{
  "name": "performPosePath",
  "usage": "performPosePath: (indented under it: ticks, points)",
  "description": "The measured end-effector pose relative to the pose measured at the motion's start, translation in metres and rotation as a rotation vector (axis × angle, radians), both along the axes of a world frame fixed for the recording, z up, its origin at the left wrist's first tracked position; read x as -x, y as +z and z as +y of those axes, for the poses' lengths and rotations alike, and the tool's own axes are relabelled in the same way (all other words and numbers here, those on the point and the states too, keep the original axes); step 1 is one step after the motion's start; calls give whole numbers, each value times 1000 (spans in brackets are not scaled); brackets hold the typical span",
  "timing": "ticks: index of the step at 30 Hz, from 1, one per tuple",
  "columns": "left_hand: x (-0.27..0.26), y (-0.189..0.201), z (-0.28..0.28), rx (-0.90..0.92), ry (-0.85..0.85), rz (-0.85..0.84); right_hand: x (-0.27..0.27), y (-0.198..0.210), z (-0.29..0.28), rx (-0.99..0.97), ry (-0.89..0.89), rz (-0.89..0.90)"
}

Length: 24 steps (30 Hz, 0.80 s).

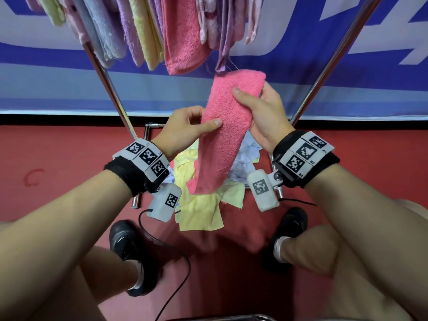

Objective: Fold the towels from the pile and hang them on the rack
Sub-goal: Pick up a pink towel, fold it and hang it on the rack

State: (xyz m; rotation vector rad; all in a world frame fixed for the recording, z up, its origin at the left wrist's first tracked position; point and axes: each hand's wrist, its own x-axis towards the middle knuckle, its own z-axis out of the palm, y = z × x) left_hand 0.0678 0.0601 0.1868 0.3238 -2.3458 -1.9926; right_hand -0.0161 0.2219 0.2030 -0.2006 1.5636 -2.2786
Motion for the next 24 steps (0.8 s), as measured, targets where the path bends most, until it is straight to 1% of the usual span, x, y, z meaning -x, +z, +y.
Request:
performPosePath:
  ticks: [3,5,6,7,9,11,12,14,17,18,20,22,24]
  points:
    - [-3,0,6,-73,-99,-71,10,0,4,-102,-76,22]
    - [-6,3,11,-53,-173,-94,17,0,7,-155,-115,-1]
    - [-6,6,13,-44,-170,-85,19,0,8,-143,-121,-43]
    - [-6,11,14,-34,-135,-62,17,-1,8,-94,-88,-114]
    - [-2,17,10,-20,-11,-6,3,-2,4,3,77,-291]
    - [4,17,-1,-40,114,7,-15,-9,1,-9,234,-399]
    - [5,15,-7,-49,158,-5,-22,-15,-1,-45,275,-397]
    - [7,8,-14,-4,196,-49,-28,-25,-5,-120,272,-323]
    - [3,0,-11,78,236,-120,-24,-28,-6,-114,124,-250]
    - [1,-3,-9,82,241,-148,-21,-27,-6,-91,89,-233]
    - [-2,-10,-6,66,199,-182,-19,-25,-8,-80,52,-200]
    - [-7,-14,-2,46,186,-163,-20,-24,-10,-79,43,-172]
    - [-8,-15,2,8,238,-128,-22,-23,-12,-70,35,-149]
